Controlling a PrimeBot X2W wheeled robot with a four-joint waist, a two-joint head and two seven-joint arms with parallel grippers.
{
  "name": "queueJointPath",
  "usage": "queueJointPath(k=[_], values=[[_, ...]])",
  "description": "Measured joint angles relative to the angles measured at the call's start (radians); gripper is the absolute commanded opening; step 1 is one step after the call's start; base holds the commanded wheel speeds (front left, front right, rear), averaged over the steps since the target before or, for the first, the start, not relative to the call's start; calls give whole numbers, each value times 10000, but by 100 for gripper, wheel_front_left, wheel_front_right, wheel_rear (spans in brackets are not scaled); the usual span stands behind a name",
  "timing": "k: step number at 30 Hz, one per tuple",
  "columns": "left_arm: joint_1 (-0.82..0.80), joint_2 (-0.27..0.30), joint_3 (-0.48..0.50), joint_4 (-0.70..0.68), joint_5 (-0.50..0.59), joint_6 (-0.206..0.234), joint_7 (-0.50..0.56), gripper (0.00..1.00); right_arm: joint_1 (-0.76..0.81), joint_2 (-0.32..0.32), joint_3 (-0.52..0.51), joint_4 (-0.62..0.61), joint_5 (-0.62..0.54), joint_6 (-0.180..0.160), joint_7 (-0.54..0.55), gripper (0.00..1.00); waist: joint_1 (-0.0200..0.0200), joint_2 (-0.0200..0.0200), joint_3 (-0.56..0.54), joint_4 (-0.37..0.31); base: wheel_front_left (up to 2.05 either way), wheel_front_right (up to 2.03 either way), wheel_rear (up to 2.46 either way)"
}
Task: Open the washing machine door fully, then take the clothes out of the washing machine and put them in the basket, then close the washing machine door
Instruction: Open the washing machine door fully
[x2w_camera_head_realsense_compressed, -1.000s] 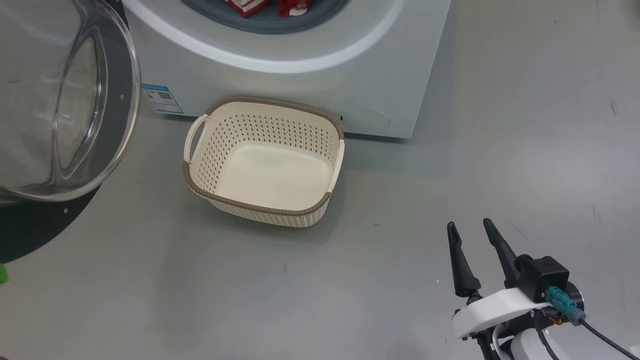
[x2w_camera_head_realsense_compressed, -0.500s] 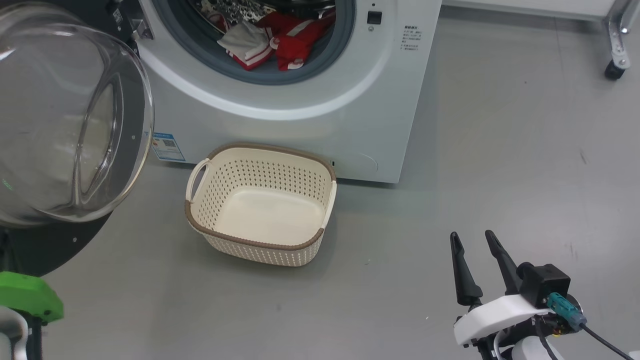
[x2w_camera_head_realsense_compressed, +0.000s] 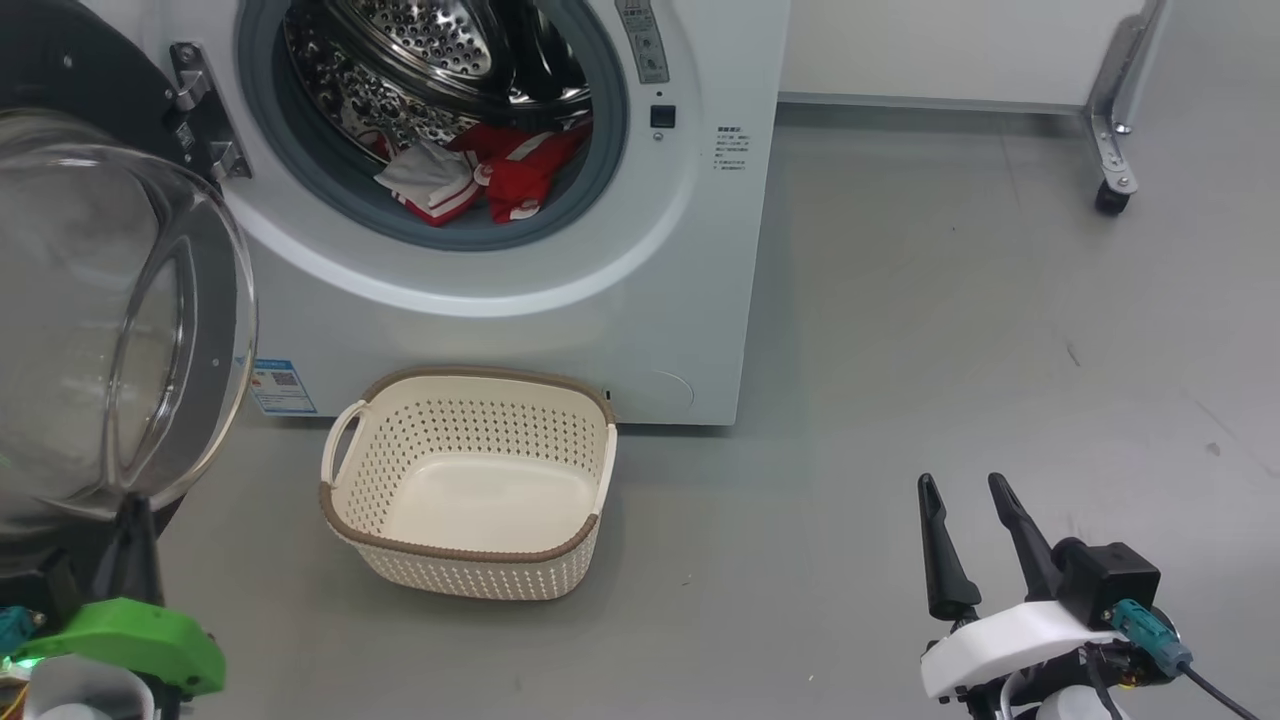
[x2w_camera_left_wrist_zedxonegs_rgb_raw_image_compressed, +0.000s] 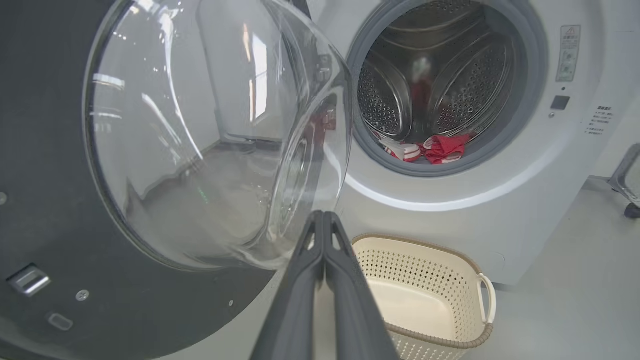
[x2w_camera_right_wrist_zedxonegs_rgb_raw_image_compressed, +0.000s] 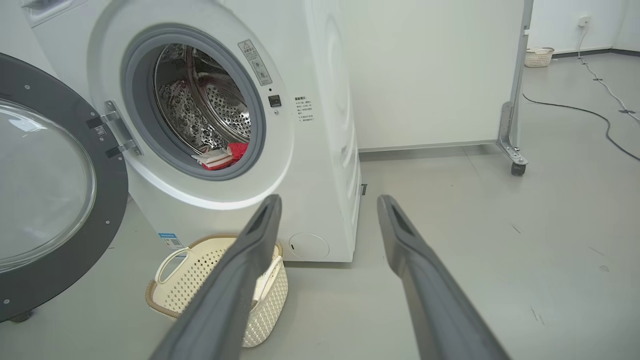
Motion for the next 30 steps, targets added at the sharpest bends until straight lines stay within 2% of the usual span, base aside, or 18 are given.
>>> queueJointPath(k=[4, 12, 22, 23, 24, 25, 26, 30], values=[[230, -238, -221, -355, -2, -198, -117, 0, 11, -10, -130, -151, 0, -8, 0, 100, 0, 0, -121, -296, 0, 0, 0], [459, -725, -721, -1078, -2, -324, -247, 0, 94, -65, -288, -395, 0, -12, 0, 100, 0, 0, -219, -767, 0, 0, 0], [978, -1158, -1085, -1480, 0, -407, -334, 0, 203, -81, -418, -619, 0, -88, 0, 100, 0, 0, -195, -968, 0, 0, 0], [1045, -1181, -1095, -1517, 2, -407, -334, 18, 207, -81, -420, -635, 0, -88, 0, 100, 0, 0, -194, -978, 0, 0, 0], [1104, -1193, -1122, -1555, 4, -407, -336, 47, 214, -81, -420, -654, 0, -88, 0, 100, 0, 0, -192, -987, 0, 0, 0], [1160, -1204, -1137, -1578, 4, -407, -337, 94, 222, -79, -420, -669, -2, -88, 0, 100, 0, 0, -191, -996, 0, 0, 0], [1204, -1212, -1158, -1609, 4, -408, -343, 100, 236, -79, -420, -679, -2, -88, 0, 100, 0, 0, -189, -1005, 0, 0, 0], [1351, -1218, -1183, -1726, 6, -408, -347, 100, 345, -75, -420, -723, -4, -90, 0, 100, 0, 0, -175, -1033, 0, 0, 0]])
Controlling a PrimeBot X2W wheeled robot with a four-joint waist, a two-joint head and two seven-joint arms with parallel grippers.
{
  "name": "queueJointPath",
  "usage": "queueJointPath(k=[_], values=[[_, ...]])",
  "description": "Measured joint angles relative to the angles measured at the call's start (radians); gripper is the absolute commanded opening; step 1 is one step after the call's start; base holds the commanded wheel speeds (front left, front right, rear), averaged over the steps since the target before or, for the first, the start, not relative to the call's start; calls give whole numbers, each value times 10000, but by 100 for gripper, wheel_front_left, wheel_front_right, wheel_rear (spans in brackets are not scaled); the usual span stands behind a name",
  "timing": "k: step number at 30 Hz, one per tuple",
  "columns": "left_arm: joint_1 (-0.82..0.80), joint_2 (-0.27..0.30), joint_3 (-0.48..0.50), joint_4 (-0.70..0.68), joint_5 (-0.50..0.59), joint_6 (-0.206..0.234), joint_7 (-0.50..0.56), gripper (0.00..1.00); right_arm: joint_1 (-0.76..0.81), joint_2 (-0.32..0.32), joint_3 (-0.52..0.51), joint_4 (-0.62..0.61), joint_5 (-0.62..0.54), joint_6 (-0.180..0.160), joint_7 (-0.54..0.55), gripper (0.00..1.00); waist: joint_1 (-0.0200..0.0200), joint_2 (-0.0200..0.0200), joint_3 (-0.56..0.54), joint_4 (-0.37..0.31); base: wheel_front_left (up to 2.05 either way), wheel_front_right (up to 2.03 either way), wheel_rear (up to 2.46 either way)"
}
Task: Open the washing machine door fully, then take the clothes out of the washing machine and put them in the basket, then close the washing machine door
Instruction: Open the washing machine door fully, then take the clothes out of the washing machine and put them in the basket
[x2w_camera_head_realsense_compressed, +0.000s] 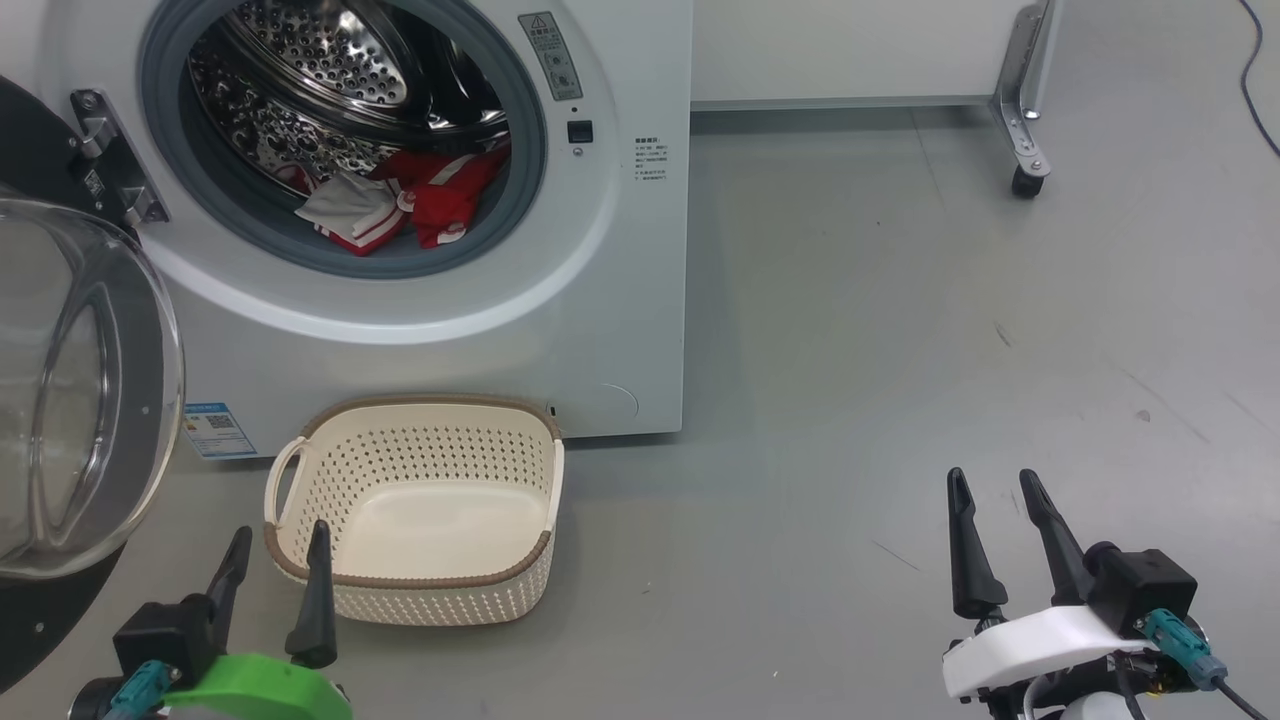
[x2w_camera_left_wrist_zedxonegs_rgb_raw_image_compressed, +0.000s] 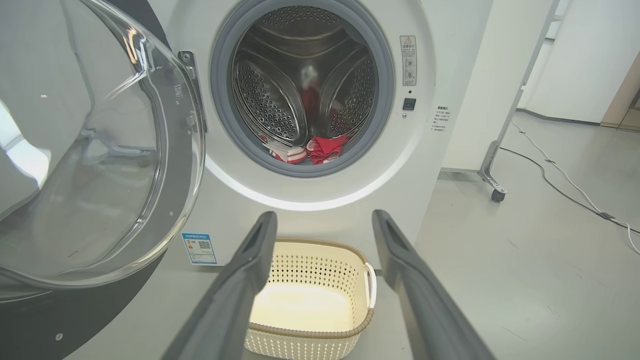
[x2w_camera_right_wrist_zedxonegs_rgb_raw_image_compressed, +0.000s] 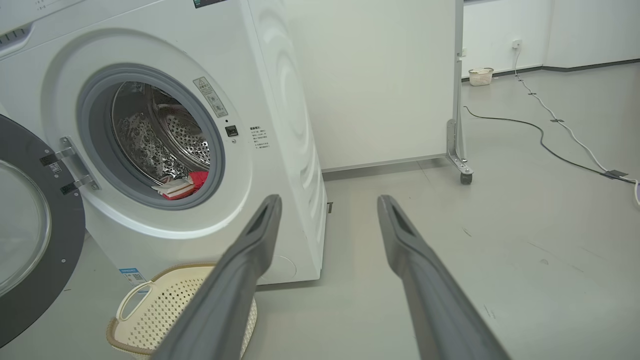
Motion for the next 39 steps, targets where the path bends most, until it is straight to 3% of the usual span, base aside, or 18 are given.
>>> queueJointPath(k=[39], values=[[450, 4, -96, -627, 174, 12, -86, 100, 189, 19, 6, -111, -105, 10, 0, 100, 0, 0, 85, -77, 0, 0, 0]])
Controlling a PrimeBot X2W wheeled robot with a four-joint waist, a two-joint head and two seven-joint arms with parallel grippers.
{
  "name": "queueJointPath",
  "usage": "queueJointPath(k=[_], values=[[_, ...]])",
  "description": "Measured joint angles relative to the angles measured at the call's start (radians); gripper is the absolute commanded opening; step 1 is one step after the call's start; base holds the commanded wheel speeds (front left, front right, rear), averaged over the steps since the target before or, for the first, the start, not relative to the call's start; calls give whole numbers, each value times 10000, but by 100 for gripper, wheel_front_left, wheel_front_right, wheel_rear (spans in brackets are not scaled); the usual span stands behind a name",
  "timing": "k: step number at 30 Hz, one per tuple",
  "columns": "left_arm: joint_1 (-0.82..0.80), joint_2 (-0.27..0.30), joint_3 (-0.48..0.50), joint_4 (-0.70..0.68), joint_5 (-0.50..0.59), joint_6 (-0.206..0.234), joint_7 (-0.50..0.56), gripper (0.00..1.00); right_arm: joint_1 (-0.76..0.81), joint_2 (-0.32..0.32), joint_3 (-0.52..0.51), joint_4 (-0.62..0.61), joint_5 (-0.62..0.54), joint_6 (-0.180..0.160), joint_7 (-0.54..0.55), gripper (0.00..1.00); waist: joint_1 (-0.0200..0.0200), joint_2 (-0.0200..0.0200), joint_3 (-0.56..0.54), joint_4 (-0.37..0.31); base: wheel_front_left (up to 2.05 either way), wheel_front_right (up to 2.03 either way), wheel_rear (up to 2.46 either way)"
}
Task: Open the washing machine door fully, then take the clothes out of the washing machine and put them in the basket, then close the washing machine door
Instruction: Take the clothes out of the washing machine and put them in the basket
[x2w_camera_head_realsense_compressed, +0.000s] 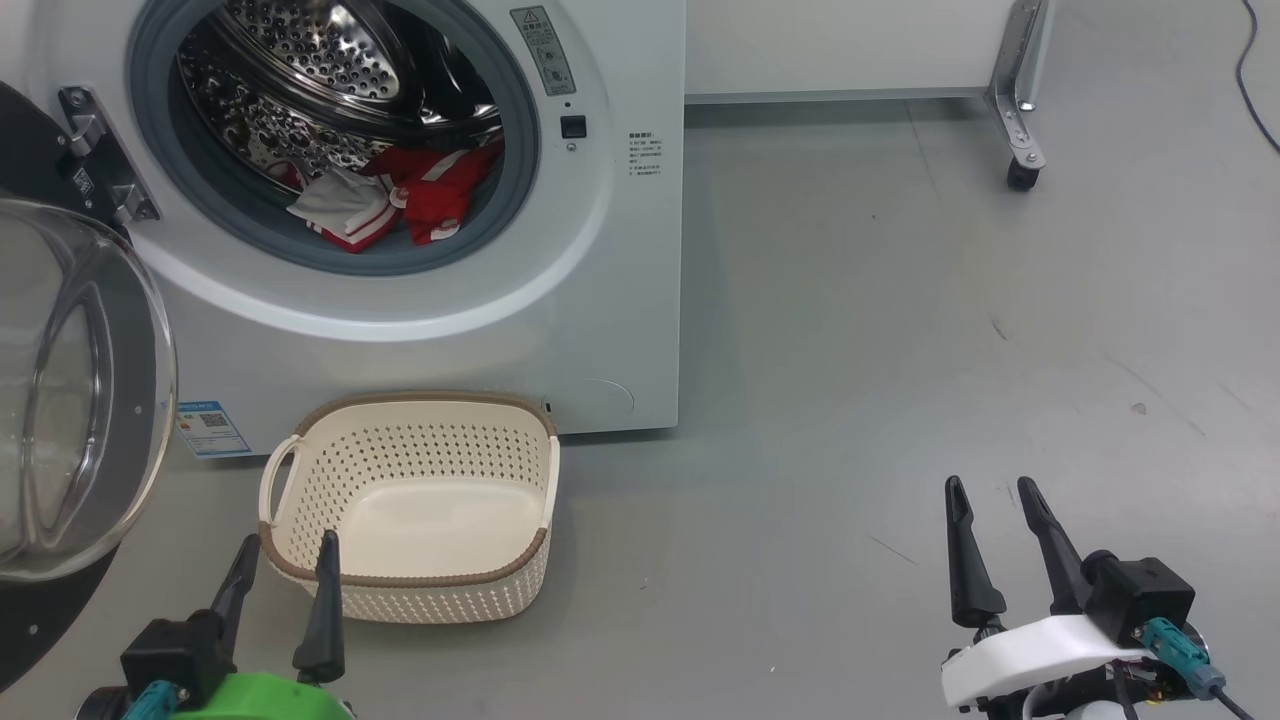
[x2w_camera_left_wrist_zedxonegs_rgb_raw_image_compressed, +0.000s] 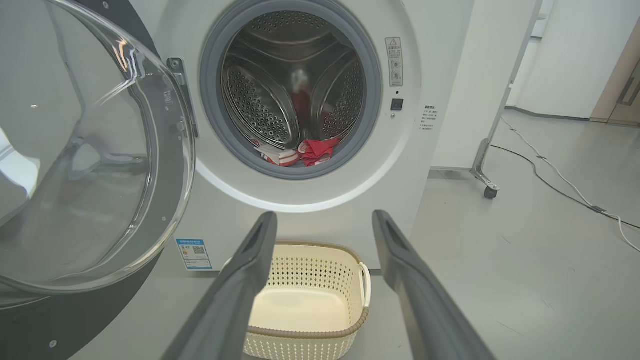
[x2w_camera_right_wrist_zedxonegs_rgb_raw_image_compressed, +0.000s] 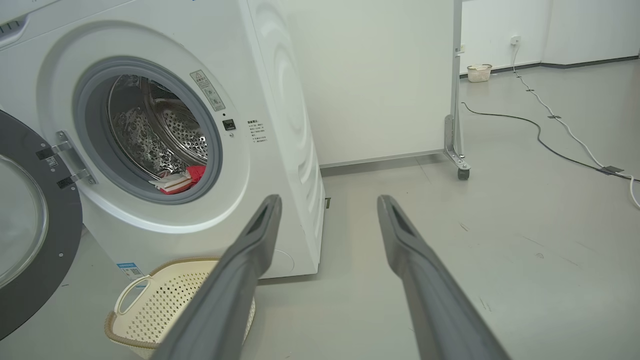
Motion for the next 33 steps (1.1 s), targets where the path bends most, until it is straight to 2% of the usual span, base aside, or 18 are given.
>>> queueJointPath(k=[22, 33], values=[[70, 8, -50, -104, 67, 50, 0, 100, 21, 44, 0, 0, 0, 6, 0, 100, 0, 0, 34, 4, 0, 0, 0], [91, -67, -228, -414, -336, -88, 104, 100, 27, 58, -8, 2, 0, 6, 0, 100, 0, 0, 57, 21, 13, -13, 0]])
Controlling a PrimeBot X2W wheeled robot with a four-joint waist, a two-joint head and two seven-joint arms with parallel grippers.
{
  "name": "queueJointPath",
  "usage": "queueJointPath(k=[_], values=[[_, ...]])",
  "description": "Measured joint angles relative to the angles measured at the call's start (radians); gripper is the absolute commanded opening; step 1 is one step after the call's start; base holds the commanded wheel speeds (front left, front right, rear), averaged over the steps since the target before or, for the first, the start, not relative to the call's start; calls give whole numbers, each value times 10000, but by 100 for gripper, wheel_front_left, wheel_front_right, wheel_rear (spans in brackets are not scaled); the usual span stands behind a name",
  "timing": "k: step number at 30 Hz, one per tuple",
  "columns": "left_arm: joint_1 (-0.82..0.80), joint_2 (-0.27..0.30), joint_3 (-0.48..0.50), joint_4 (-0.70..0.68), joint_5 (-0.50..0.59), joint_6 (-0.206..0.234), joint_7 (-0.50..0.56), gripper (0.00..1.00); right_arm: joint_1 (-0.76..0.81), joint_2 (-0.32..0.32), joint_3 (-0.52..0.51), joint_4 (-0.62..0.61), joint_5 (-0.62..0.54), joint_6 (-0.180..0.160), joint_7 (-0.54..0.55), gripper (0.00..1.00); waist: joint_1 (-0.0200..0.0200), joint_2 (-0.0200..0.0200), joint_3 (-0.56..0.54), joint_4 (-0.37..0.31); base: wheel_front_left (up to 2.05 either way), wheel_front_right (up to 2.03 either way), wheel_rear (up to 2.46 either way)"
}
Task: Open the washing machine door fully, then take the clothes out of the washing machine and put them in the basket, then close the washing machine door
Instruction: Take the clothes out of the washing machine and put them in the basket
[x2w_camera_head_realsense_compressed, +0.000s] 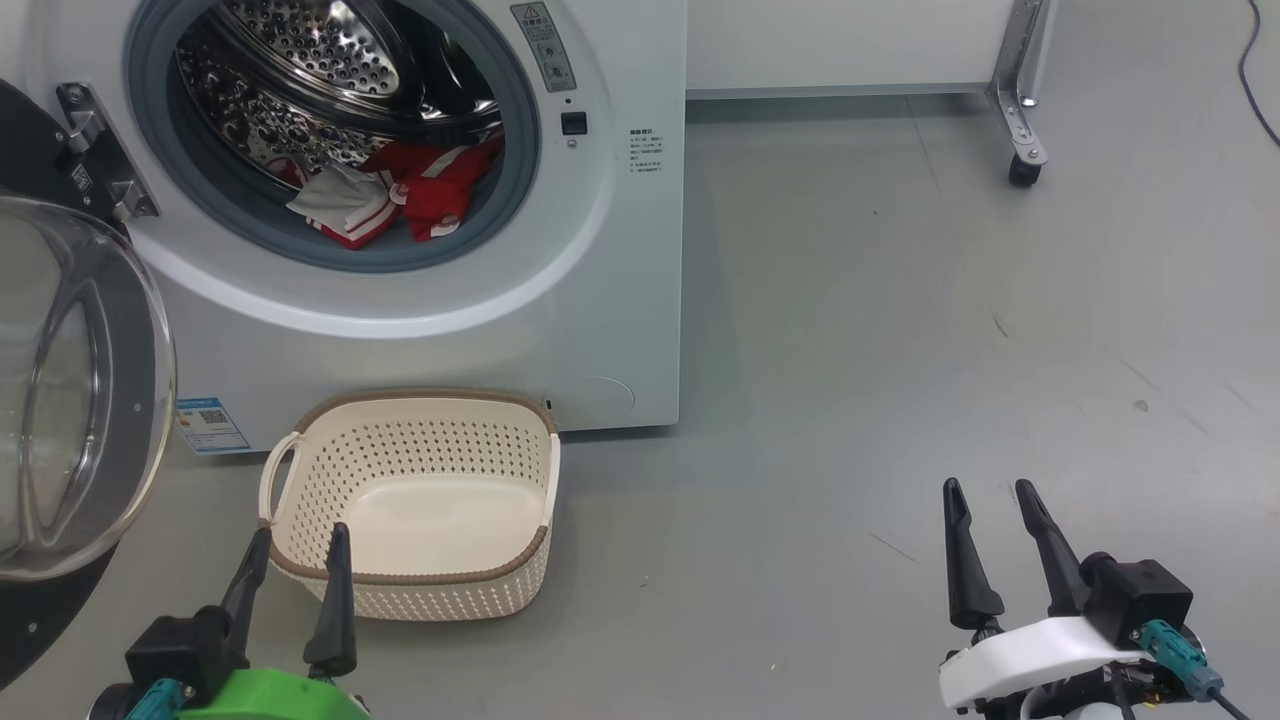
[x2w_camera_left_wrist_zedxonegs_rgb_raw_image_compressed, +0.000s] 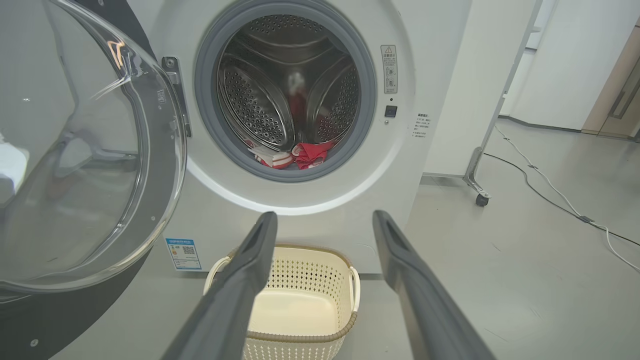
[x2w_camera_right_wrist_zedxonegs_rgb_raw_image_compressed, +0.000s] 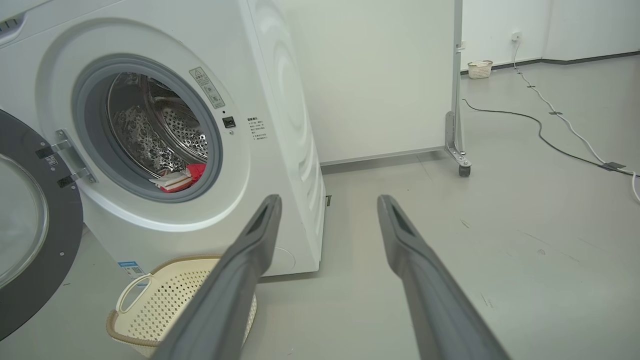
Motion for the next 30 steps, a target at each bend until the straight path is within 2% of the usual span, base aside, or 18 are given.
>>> queueJointPath(k=[15, 30], values=[[72, 15, 31, -238, -25, -13, 0, 100, 16, 17, -52, 0, -2, 0, 0, 100, 0, 0, 19, 66, 58, -58, 0], [101, 100, 79, -385, 17, 46, 0, 100, 80, 44, -92, 2, -2, 0, 0, 100, 0, 0, 19, 187, 110, -110, 0]])
